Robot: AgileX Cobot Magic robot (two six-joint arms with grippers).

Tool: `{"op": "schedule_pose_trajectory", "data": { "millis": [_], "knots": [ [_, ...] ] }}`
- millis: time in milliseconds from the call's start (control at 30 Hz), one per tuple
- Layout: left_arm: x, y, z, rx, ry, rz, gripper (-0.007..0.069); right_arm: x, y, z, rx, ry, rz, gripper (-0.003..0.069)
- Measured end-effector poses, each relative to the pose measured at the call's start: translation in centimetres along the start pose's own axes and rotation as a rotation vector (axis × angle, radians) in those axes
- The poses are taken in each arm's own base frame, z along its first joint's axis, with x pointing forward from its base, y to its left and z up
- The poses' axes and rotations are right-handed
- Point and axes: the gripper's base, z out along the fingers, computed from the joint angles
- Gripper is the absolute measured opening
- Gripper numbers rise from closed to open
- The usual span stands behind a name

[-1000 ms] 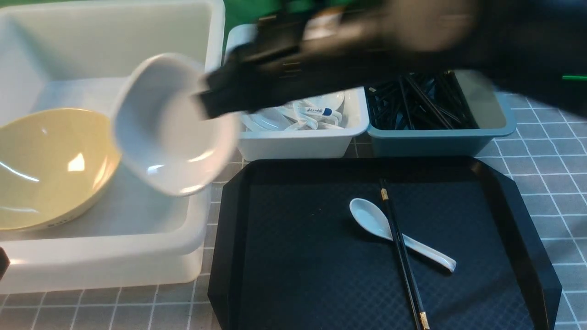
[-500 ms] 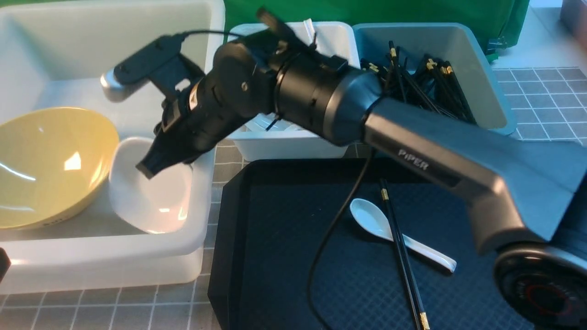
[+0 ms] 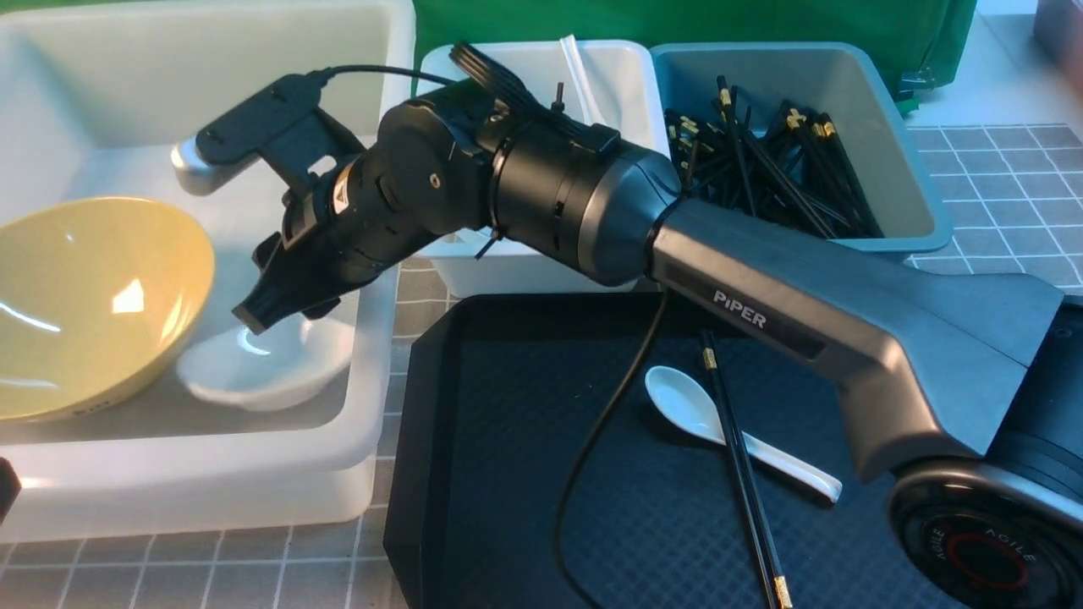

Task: On grey table put chopsticks spoon bowls plates into blue grey white boxes.
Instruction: 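Place the white bowl into the white bin on top of the stacked bowls with the right gripper, then grasp the chopsticks with the right gripper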

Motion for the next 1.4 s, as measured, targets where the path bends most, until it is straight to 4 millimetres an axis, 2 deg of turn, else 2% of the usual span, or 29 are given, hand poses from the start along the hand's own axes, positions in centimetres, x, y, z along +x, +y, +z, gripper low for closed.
{"op": "schedule_pose_trajectory", "data": {
  "millis": [67,133,233,267,333,367,400,433,467,533,567,600,633,700,833,867,967,1067,1400],
  "knots": [
    [0.0,0.0,0.0,0.000,0.000,0.000,-0.0008,-0.6,0.1,-1.5,-0.002,0.030,-0.023,0.0422],
    [0.0,0.0,0.0,0.001,0.004,0.000,-0.0008,-1.6,0.2,-4.1,0.008,0.051,-0.052,0.0432],
    [0.1,0.0,0.0,0.004,0.006,-0.005,-0.0008,-3.5,0.0,-10.1,0.093,0.077,-0.135,0.0432],
    [0.1,-0.1,0.0,0.007,0.008,-0.008,-0.0008,-4.2,-0.4,-13.5,0.159,0.087,-0.163,0.0430],
    [0.1,-0.1,0.0,0.013,0.010,-0.018,-0.0008,-4.8,-1.5,-18.4,0.269,0.076,-0.148,0.0422],
    [0.2,-0.1,0.0,0.014,0.010,-0.020,-0.0008,-4.9,-2.0,-19.9,0.294,0.069,-0.125,0.0420],
    [0.2,-0.2,0.1,0.016,0.012,-0.022,-0.0008,-4.3,-3.6,-23.0,0.367,0.069,-0.060,0.0416],
    [0.2,-0.2,0.1,0.016,0.012,-0.022,-0.0008,-4.3,-3.8,-23.6,0.375,0.060,-0.051,0.0416],
    [0.3,-0.2,0.1,0.016,0.013,-0.022,-0.0008,-2.9,-5.4,-25.3,0.420,0.096,0.005,0.0415],
    [0.2,-0.1,0.1,0.015,0.012,-0.021,-0.0008,0.1,-6.7,-25.4,0.446,0.201,0.071,0.0415],
    [0.2,-0.1,0.1,0.014,0.011,-0.020,-0.0008,2.0,-6.9,-24.7,0.446,0.271,0.101,0.0415],
    [0.2,-0.1,0.1,0.014,0.011,-0.020,-0.0008,2.9,-7.0,-24.1,0.441,0.308,0.107,0.0415],
    [0.2,-0.1,0.1,0.013,0.008,-0.021,-0.0008,6.0,-6.7,-22.7,0.426,0.408,0.143,0.0415],
    [0.2,-0.1,0.1,0.012,0.006,-0.021,-0.0008,10.5,-6.1,-20.7,0.398,0.498,0.201,0.0415],
    [0.1,-0.1,0.1,0.010,0.002,-0.019,-0.0008,18.4,-5.0,-18.3,0.393,0.505,0.335,0.0415],
    [0.1,-0.1,0.1,0.010,0.001,-0.019,-0.0008,18.7,-4.9,-18.2,0.395,0.499,0.350,0.0415],
    [0.2,-0.1,0.3,0.003,-0.016,-0.024,-0.0008,22.5,-4.1,-16.8,0.361,0.445,0.458,0.0415],
    [0.8,0.0,0.7,-0.007,-0.030,-0.031,-0.0008,24.1,-3.5,-15.4,0.310,0.364,0.549,0.0415],
    [0.7,0.1,0.7,-0.016,-0.054,-0.031,-0.0008,25.3,-3.8,-12.8,0.291,0.350,0.536,0.0390]
  ]
}}
